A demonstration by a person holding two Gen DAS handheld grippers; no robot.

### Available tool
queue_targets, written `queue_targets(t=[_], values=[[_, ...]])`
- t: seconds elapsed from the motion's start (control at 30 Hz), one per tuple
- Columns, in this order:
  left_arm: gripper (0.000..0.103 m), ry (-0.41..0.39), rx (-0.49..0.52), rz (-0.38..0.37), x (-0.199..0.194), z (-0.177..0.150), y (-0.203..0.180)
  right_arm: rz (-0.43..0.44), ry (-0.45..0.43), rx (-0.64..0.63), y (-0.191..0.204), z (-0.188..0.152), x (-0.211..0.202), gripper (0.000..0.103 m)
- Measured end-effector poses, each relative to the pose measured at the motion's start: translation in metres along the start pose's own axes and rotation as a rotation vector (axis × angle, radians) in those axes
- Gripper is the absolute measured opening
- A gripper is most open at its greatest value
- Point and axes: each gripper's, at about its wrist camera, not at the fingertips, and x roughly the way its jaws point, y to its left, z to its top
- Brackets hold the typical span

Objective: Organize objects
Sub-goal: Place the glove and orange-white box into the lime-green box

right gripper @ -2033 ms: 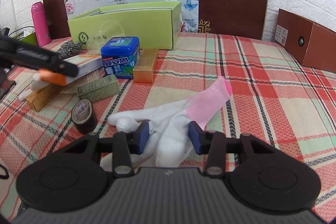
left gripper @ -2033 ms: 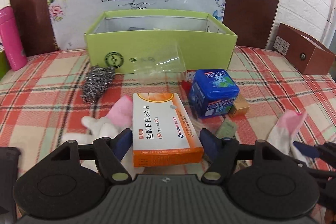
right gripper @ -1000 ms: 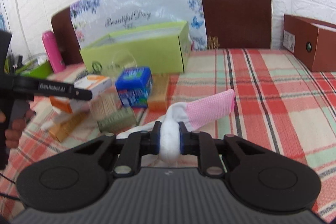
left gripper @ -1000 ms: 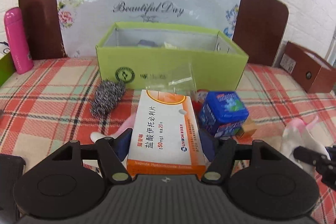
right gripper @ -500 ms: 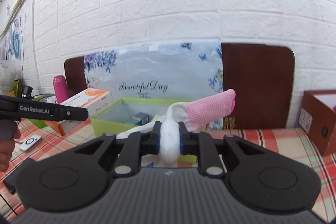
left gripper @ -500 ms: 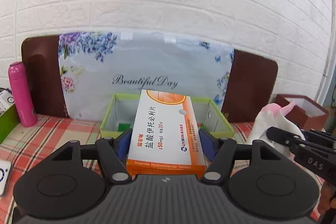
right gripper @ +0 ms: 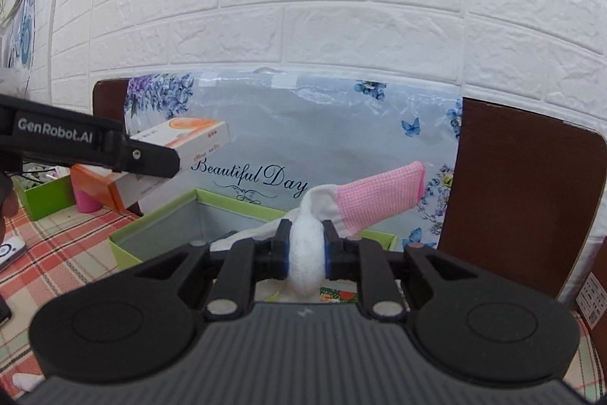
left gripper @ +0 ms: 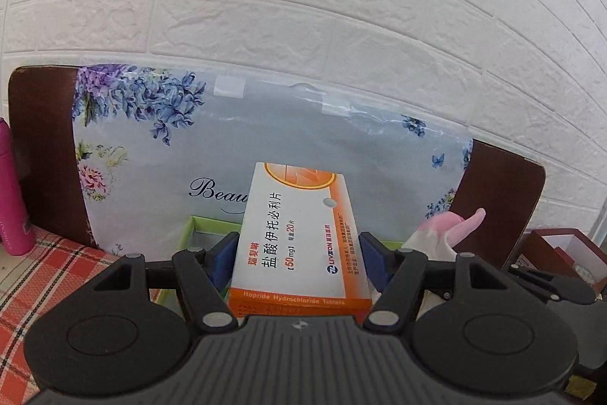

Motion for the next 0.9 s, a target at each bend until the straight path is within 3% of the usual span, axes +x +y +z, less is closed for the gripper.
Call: queue_targets(t=[0.2,0.27,0.3,0.37,0.4,0.47,0.57,0.77,0.9], values=[[0.070,0.037,0.029,0.000,0.041,-0.008,0.003,0.067,0.036,0.038,-0.003,-0.002,0.050,0.016],[0.073,0.050,0.046,-0.001,0.054,-0.014,0.004,0.078,0.060,0.042,-0.003,-0.006,0.064,0.021],[0.083,0.065,0.060,-0.008,0.060,-0.019,0.005,0.081,0.092,0.035,-0.004,-0.010,0.073,0.036],[0.086,0.113,0.081,0.001,0.071,-0.029,0.007,0.038,0.142,0.006,-0.003,-0.019,0.087,0.062],[0.086,0.127,0.088,0.011,0.073,-0.034,0.009,-0.003,0.145,-0.021,-0.002,-0.024,0.089,0.064],[0.086,0.137,0.074,0.033,0.074,-0.039,0.013,-0.029,0.135,-0.070,-0.001,-0.032,0.088,0.067],[0.086,0.139,0.031,0.034,0.067,-0.036,0.018,-0.043,0.117,-0.081,-0.002,-0.036,0.081,0.081],[0.086,0.111,0.041,0.112,0.023,-0.020,0.003,-0.094,0.027,-0.046,-0.002,-0.024,0.042,0.100],[0.086,0.083,0.028,0.147,-0.012,-0.018,-0.007,-0.113,-0.025,-0.041,0.000,-0.019,-0.001,0.103]])
